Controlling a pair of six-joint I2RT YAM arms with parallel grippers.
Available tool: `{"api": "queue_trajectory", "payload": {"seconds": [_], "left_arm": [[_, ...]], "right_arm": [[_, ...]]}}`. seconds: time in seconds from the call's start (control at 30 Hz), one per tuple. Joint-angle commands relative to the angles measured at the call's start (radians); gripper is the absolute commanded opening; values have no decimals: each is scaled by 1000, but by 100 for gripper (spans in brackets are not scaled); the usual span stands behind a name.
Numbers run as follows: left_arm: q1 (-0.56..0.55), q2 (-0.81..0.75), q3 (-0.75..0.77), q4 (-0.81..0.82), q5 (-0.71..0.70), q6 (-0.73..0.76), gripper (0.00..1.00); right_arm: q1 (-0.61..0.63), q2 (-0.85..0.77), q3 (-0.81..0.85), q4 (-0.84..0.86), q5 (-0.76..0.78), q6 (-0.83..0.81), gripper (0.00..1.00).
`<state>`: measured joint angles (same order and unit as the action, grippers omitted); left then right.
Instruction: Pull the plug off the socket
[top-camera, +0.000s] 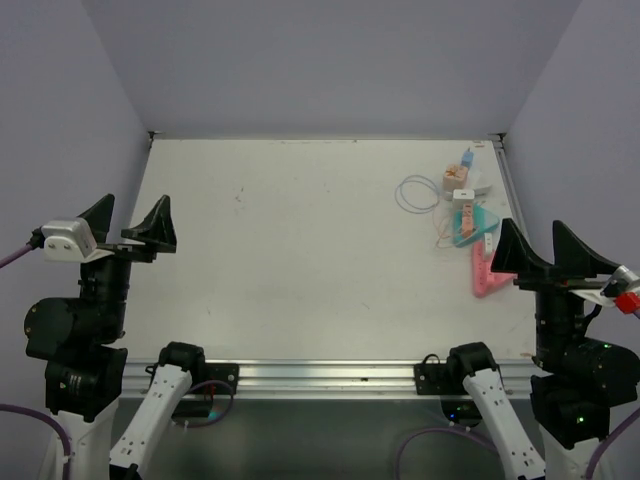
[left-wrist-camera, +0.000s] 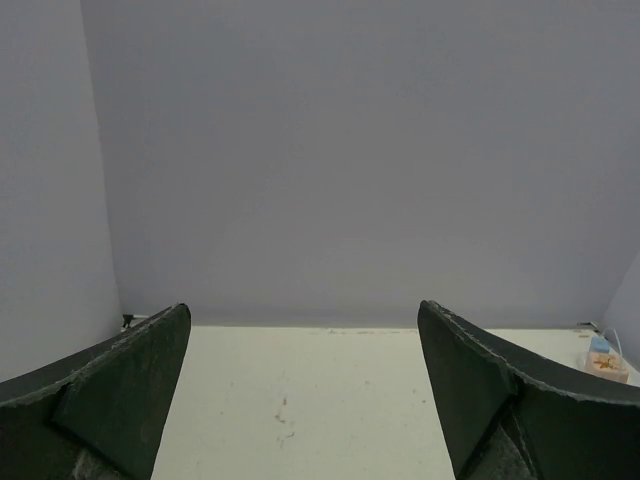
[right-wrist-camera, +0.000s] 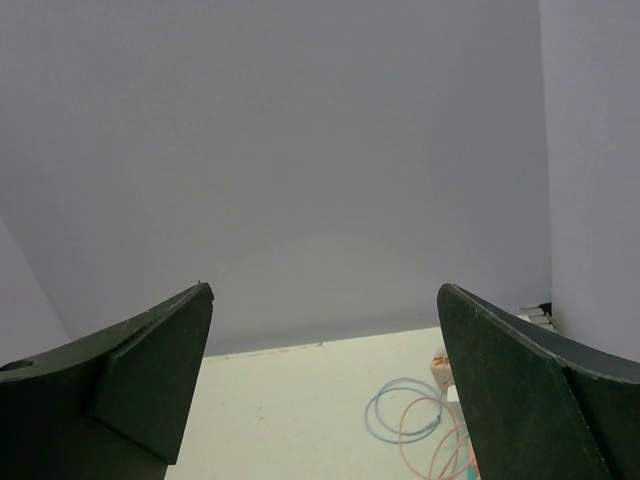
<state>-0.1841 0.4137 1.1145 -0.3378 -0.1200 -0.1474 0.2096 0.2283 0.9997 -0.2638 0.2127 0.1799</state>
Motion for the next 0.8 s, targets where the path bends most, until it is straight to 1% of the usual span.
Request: {"api": "queue_trajectory", "payload": {"seconds": [0.0, 0.1, 0.23, 0.4, 0.43, 0.47, 0.53, 0.57, 0.67, 0.7, 0.77], "left_arm": [[-3, 16, -12, 34, -3, -21, 100], [-3, 19, -24, 34, 6, -23, 100], [-3, 43, -50, 33, 13, -31, 100], [-2, 99, -73, 16, 20, -50, 100], [-3, 121, -82, 11, 26, -55, 100], [-3, 131, -87, 7, 42, -63, 100], [-2, 160, -110, 0, 62, -69, 100], [-3, 168, -119, 0, 77, -76, 100], [-3, 198, -160, 14, 115, -84, 100], [-3, 204, -179, 20, 140, -84, 100], [-3, 218, -206, 39, 141, -75, 100]], "right_arm": [[4, 28, -10, 12, -6, 20, 99], [4, 48, -19, 3, 17, 42, 99], [4, 126, -10, -32, 74, 111, 99], [4, 333, 37, -136, 116, 213, 99], [4, 363, 52, -158, 120, 258, 99], [4, 429, 62, -216, 157, 286, 99], [4, 488, 80, -277, 212, 369, 99], [4, 549, 76, -313, 256, 377, 99], [2, 626, 31, -337, 336, 429, 99], [2, 672, 14, -339, 402, 435, 99], [-4, 712, -28, -356, 470, 487, 99]]}}
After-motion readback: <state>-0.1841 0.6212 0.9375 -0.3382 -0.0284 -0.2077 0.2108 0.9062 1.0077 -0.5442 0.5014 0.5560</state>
